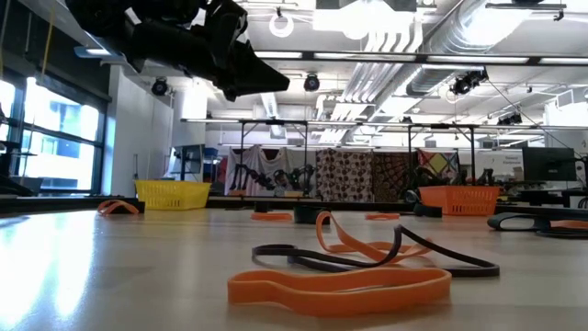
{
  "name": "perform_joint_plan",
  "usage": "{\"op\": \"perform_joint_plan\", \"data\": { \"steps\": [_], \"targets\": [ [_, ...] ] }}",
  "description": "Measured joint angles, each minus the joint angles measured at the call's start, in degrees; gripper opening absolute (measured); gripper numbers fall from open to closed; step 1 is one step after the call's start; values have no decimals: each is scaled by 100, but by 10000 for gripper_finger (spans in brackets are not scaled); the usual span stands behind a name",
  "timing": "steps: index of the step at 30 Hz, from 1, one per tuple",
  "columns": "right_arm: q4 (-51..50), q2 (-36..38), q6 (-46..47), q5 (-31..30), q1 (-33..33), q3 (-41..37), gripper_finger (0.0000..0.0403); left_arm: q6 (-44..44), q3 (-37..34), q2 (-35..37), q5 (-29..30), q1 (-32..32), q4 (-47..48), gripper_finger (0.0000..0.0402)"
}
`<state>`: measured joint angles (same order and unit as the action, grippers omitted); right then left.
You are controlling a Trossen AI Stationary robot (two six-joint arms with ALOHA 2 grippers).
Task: Sort rubber bands into baskets
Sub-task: Put the orange rubber band into the green bin, then put the black rubber band into the orange bin
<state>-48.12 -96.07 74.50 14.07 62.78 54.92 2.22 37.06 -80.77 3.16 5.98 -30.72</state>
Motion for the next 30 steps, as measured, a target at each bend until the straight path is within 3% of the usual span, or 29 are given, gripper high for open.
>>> {"op": "perform_joint_plan", "data": {
  "steps": [6, 18, 30],
  "targets": [
    [-41, 4, 31, 13, -53, 111, 15, 82, -2, 0, 2, 2, 4, 45],
    [-245, 7, 48, 285, -295, 199, 115, 105, 0, 0, 2, 2, 30, 45],
    [-1147, 7, 17, 245, -308, 932, 90, 105, -2, 0, 2, 2, 94, 45]
  ]
}}
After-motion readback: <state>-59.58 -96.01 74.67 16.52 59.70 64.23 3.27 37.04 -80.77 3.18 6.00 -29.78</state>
